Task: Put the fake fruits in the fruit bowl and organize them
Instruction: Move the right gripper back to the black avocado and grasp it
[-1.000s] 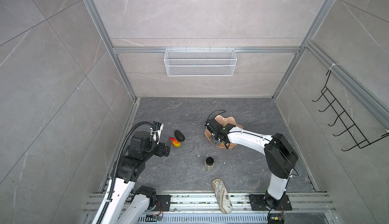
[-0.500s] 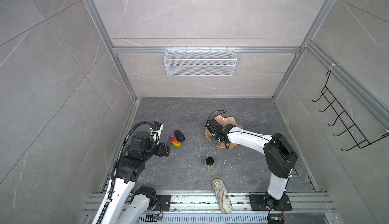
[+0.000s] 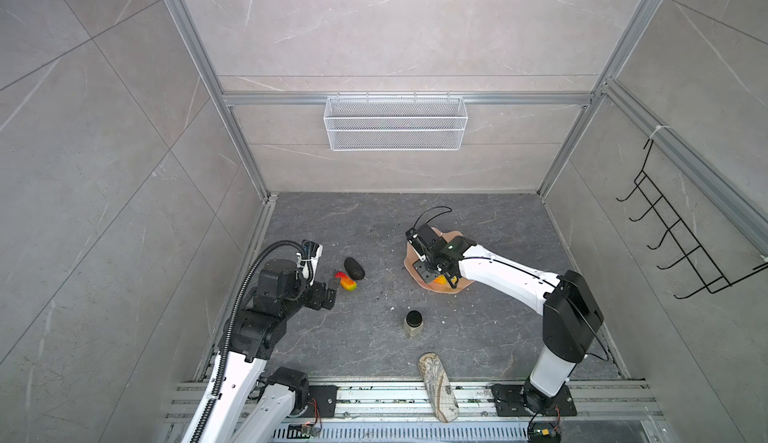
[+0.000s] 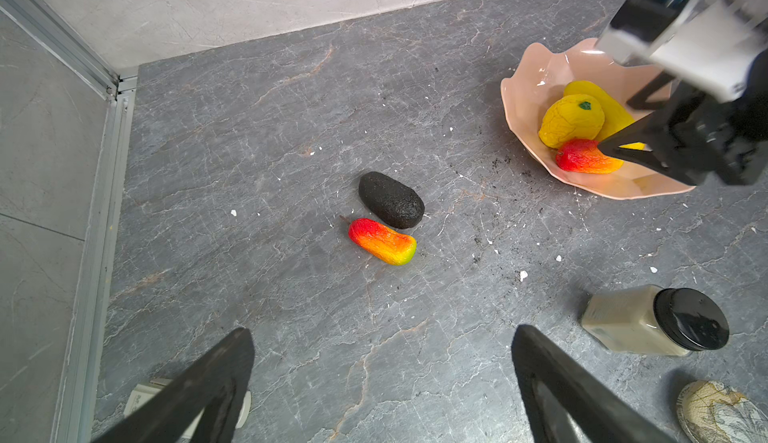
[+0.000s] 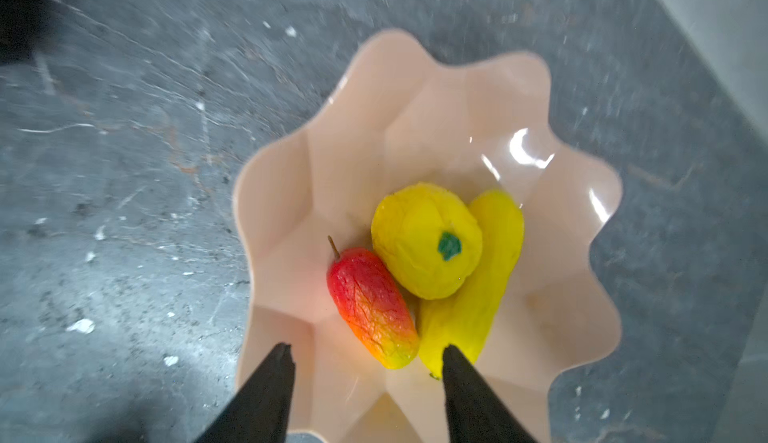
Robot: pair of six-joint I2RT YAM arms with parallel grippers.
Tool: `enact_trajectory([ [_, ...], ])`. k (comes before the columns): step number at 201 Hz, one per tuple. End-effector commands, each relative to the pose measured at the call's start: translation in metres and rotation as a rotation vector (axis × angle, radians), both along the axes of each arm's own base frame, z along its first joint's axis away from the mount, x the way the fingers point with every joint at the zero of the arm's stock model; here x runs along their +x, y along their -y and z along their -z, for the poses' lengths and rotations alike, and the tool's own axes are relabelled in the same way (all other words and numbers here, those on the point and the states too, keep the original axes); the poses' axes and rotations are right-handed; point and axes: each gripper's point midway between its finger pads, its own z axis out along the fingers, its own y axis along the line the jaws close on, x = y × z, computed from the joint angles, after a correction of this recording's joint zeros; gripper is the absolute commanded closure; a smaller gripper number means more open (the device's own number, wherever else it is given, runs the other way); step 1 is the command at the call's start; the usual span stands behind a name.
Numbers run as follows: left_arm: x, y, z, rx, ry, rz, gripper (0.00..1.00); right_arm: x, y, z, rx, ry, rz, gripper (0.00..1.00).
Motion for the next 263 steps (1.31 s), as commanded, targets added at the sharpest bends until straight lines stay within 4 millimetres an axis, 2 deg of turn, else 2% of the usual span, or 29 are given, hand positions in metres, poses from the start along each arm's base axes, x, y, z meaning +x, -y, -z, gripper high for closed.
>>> enact_trajectory([
  [1, 0.001, 0.0, -0.003, -0.004, 0.015, -0.001, 0.0, -0.014, -0.036, -0.027, 0.106, -0.015, -0.098, 0.31],
  [27, 0.001, -0.001, -0.004, -0.004, 0.02, -0.003, 0.0, -0.012, -0.097, -0.029, 0.185, -0.017, -0.174, 0.1],
  [40, 0.001, 0.0, -0.004, -0.005, 0.02, 0.0, 0.0, -0.007, -0.126, -0.025, 0.209, -0.022, -0.196, 0.04],
  [62, 0.001, 0.0, -0.004, -0.008, 0.021, 0.004, 0.0, 0.004, -0.164, -0.012, 0.256, -0.067, -0.21, 0.01],
  [98, 0.0, -0.001, -0.006, -0.006, 0.029, -0.001, 0.0, 0.022, -0.206, 0.016, 0.28, -0.152, -0.194, 0.02],
  [117, 0.0, -0.002, -0.006, -0.003, 0.033, -0.005, 0.0, 0.027, -0.215, 0.035, 0.257, -0.195, -0.175, 0.04],
  [122, 0.0, -0.002, -0.006, -0.001, 0.032, -0.004, 0.0, 0.029, -0.217, 0.033, 0.262, -0.193, -0.171, 0.04],
  [125, 0.0, -0.002, -0.006, -0.001, 0.032, -0.004, 0.0, 0.029, -0.217, 0.046, 0.244, -0.211, -0.164, 0.05],
  [137, 0.0, -0.002, -0.006, -0.001, 0.033, -0.004, 0.0, 0.035, -0.221, 0.049, 0.248, -0.206, -0.15, 0.07],
  [180, 0.0, -0.001, -0.007, -0.004, 0.036, -0.001, 0.0, 0.044, -0.22, 0.079, 0.245, -0.235, -0.099, 0.22],
  [223, 0.0, -0.001, -0.006, -0.004, 0.032, 0.002, 0.0, 0.049, -0.216, 0.095, 0.258, -0.262, -0.071, 0.31],
  [263, 0.0, -0.001, -0.006, -0.003, 0.032, -0.001, 0.0, 0.044, -0.226, 0.107, 0.305, -0.308, -0.09, 0.36],
])
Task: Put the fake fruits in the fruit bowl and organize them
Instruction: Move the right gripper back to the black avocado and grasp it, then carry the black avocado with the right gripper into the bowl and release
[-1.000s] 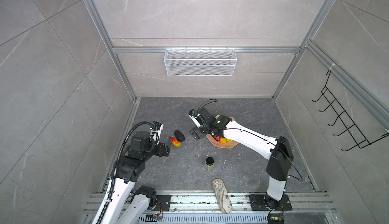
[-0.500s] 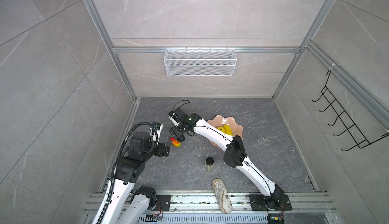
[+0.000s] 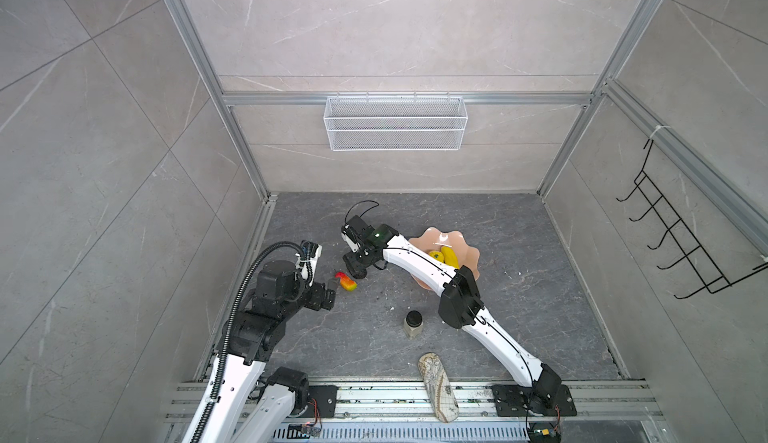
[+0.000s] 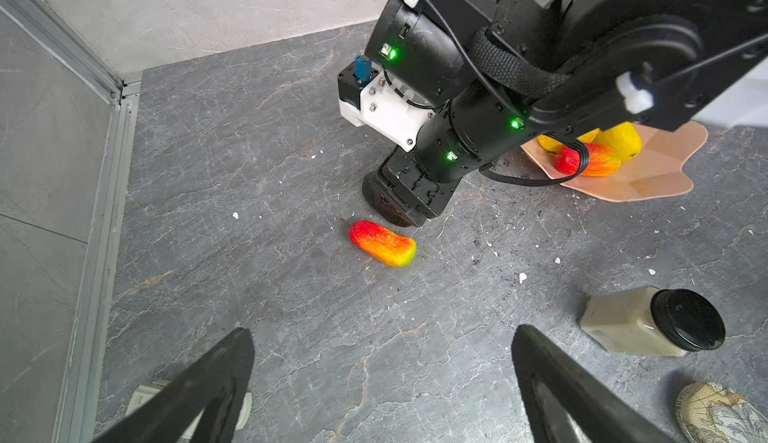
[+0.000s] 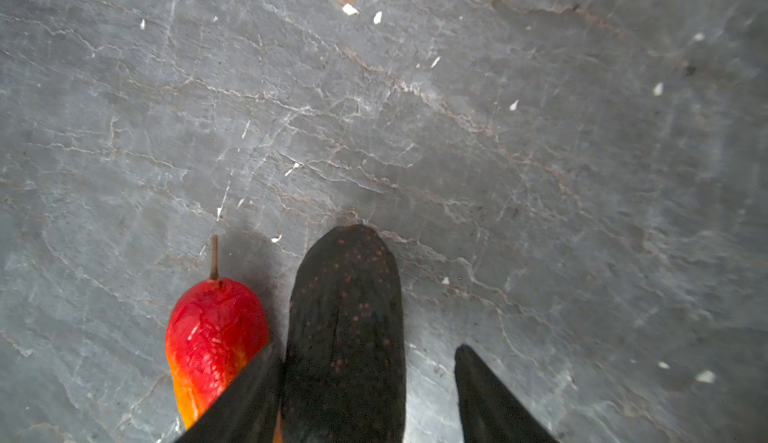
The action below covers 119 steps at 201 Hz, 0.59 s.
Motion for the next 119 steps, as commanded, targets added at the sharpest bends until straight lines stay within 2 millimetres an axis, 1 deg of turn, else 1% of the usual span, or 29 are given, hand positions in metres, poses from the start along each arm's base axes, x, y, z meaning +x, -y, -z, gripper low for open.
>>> enact_trajectory([
  [1, 0.002, -0.001, -0.003, 0.001, 0.02, -0.002, 0.0, -0.007, -0.007, 0.021, 0.017, -0.052, -0.004, 0.36],
  [22, 0.002, -0.001, -0.003, 0.002, 0.02, -0.002, 0.0, -0.008, -0.008, 0.021, 0.023, -0.057, -0.004, 0.45],
  [40, 0.002, -0.001, -0.003, 0.002, 0.021, -0.002, 0.0, -0.009, -0.009, 0.018, 0.027, -0.058, -0.011, 0.47],
  [44, 0.002, -0.001, -0.003, 0.002, 0.02, -0.001, 0.0, -0.01, -0.008, 0.017, 0.027, -0.059, -0.015, 0.52],
  [49, 0.002, -0.001, -0.003, 0.002, 0.02, -0.002, 0.0, -0.011, -0.008, 0.017, 0.026, -0.059, -0.019, 0.55],
  [59, 0.002, -0.001, -0.003, 0.002, 0.021, -0.003, 0.0, -0.011, -0.008, 0.013, 0.025, -0.055, -0.025, 0.66],
  [66, 0.002, -0.001, -0.003, 0.003, 0.02, -0.003, 0.0, -0.011, -0.006, 0.011, 0.021, -0.053, -0.029, 0.7],
  [79, 0.002, -0.001, -0.003, 0.003, 0.02, -0.003, 0.0, -0.013, -0.004, 0.002, 0.017, -0.045, -0.041, 0.71],
  [97, 0.002, -0.002, -0.003, 0.003, 0.021, -0.004, 0.0, -0.014, -0.002, -0.016, 0.023, -0.021, -0.061, 0.71],
  [103, 0.002, -0.002, -0.003, 0.004, 0.022, -0.006, 0.0, -0.014, -0.002, -0.026, 0.032, -0.008, -0.068, 0.72],
  [105, 0.002, -0.002, -0.003, 0.004, 0.021, -0.004, 0.0, -0.014, -0.002, -0.032, 0.041, 0.001, -0.07, 0.72],
  [108, 0.002, -0.001, -0.003, 0.003, 0.02, -0.003, 0.0, -0.016, 0.001, -0.028, 0.028, -0.009, -0.073, 0.72],
  [115, 0.002, -0.002, -0.003, 0.003, 0.021, -0.003, 0.0, -0.017, 0.003, -0.038, 0.036, 0.003, -0.081, 0.72],
  [118, 0.001, -0.002, -0.003, 0.003, 0.022, -0.005, 0.0, -0.018, 0.004, -0.036, 0.033, 0.0, -0.081, 0.72],
  [119, 0.001, -0.002, -0.003, 0.003, 0.023, -0.005, 0.0, -0.018, 0.004, -0.044, 0.042, 0.009, -0.082, 0.72],
])
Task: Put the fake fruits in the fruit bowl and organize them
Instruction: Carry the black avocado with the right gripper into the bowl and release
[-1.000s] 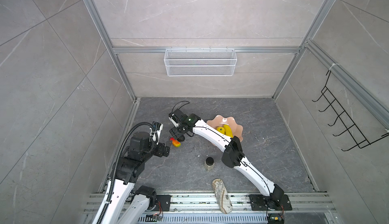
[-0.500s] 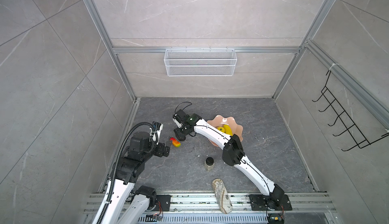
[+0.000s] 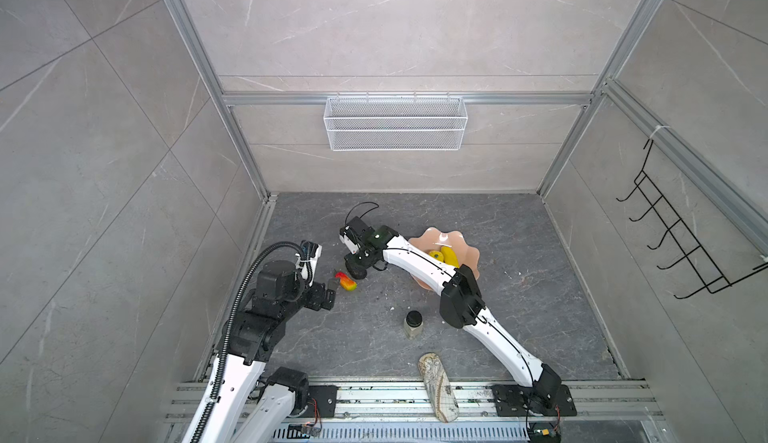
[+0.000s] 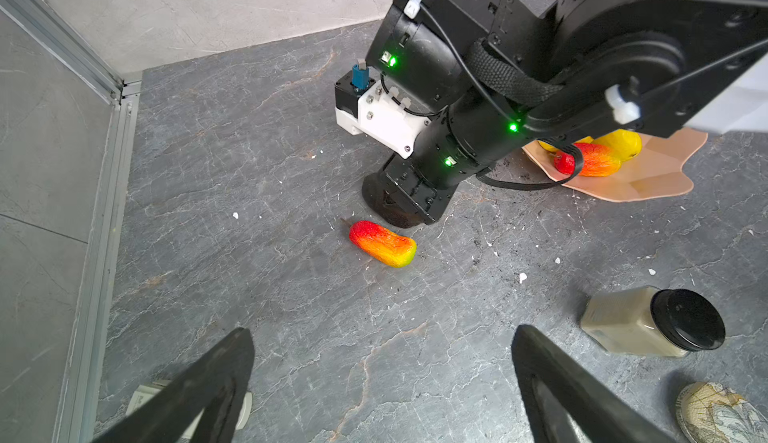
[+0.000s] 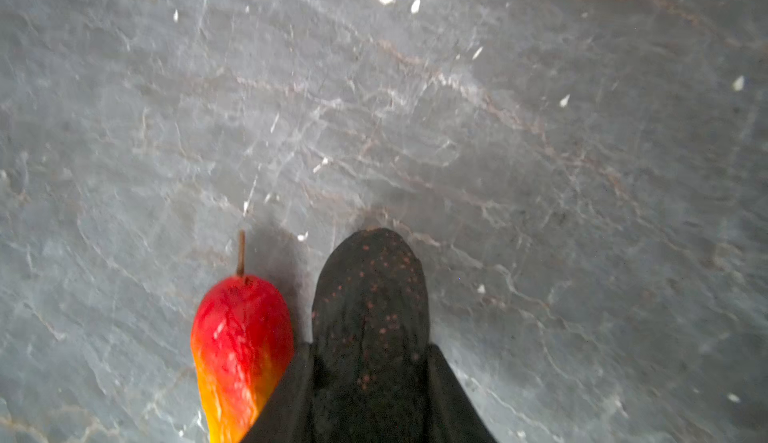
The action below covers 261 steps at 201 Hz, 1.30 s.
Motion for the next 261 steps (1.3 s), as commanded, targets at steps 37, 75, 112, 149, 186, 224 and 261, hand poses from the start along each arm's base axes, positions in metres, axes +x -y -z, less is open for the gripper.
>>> enact_trajectory([
  [37, 0.001, -0.002, -0.003, 0.002, 0.022, -0.006, 0.0, -0.013, 0.03, -0.096, 0.08, 0.1, -0.037, 0.75],
  [75, 0.001, -0.002, -0.004, 0.002, 0.024, -0.005, 0.0, -0.009, 0.092, -0.123, 0.1, 0.165, 0.113, 0.76],
  [112, 0.001, -0.001, -0.004, -0.002, 0.021, 0.0, 0.0, -0.001, 0.164, -0.122, 0.072, 0.196, 0.304, 0.77],
  [149, 0.001, 0.0, -0.003, -0.002, 0.018, 0.001, 0.0, 0.01, 0.198, -0.105, 0.065, 0.196, 0.47, 0.76],
  [186, 0.001, 0.0, -0.003, -0.003, 0.016, 0.001, 0.0, 0.021, 0.197, -0.081, 0.056, 0.185, 0.529, 0.75],
  [224, 0.001, 0.001, -0.003, -0.006, 0.015, 0.004, 0.0, 0.031, 0.196, -0.07, 0.047, 0.207, 0.561, 0.75],
  [261, 0.001, 0.001, -0.003, -0.007, 0.017, 0.005, 0.0, 0.036, 0.202, -0.06, 0.028, 0.221, 0.604, 0.74],
])
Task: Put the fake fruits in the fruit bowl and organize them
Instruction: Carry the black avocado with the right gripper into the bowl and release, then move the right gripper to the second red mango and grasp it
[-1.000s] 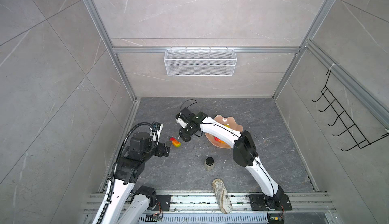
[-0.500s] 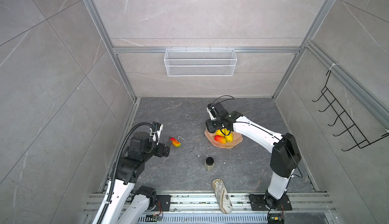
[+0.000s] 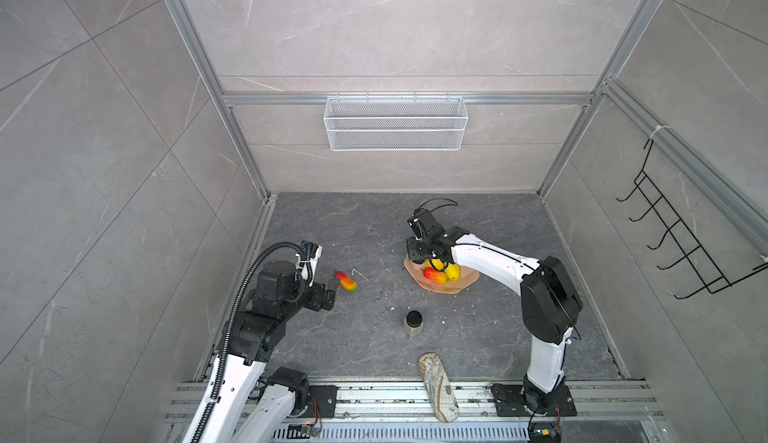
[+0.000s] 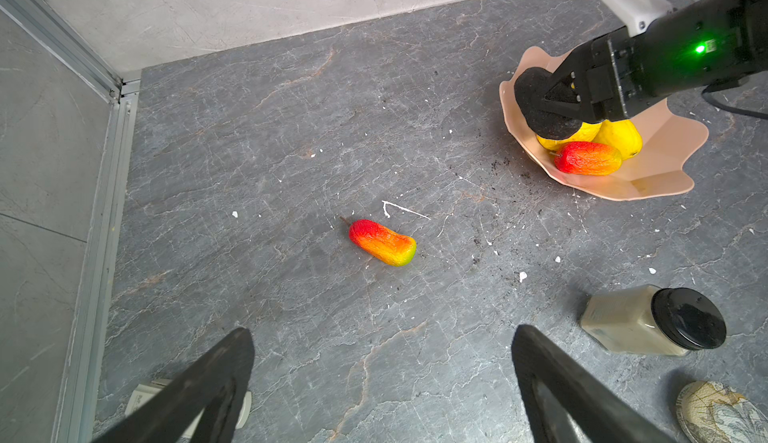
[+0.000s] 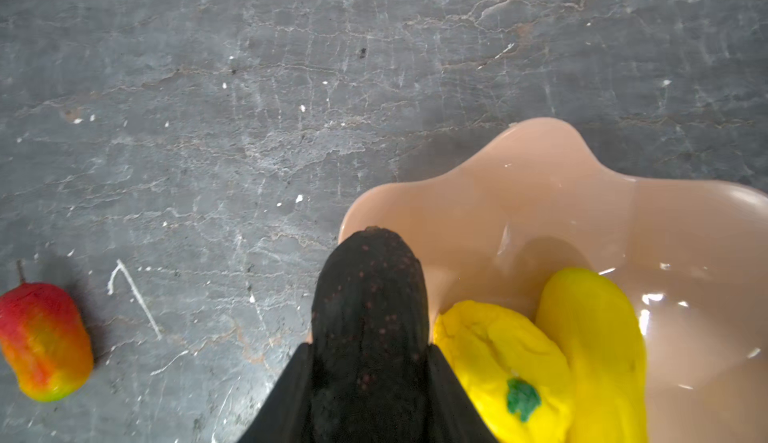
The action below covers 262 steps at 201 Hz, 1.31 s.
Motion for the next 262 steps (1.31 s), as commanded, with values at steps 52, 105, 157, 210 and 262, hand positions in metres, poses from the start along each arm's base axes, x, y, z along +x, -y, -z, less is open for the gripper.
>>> enact_trajectory([
  [52, 0.001, 0.001, -0.005, -0.009, 0.019, 0.006, 0.0, 0.007, 0.006, 0.018, -0.029, 0.021, 0.062, 0.72],
  [105, 0.001, 0.001, -0.006, -0.011, 0.022, 0.009, 0.0, 0.006, 0.008, 0.025, -0.054, 0.017, 0.056, 0.68],
  [157, 0.001, 0.002, -0.006, -0.013, 0.023, 0.011, 0.0, 0.006, 0.009, 0.026, -0.064, 0.014, 0.046, 0.57],
  [210, 0.001, 0.003, -0.007, -0.016, 0.024, 0.015, 0.0, 0.004, 0.012, 0.01, -0.074, 0.037, 0.036, 0.48],
  [262, 0.001, 0.003, -0.007, -0.017, 0.025, 0.015, 0.0, 0.004, 0.014, -0.034, -0.075, 0.11, 0.002, 0.38],
])
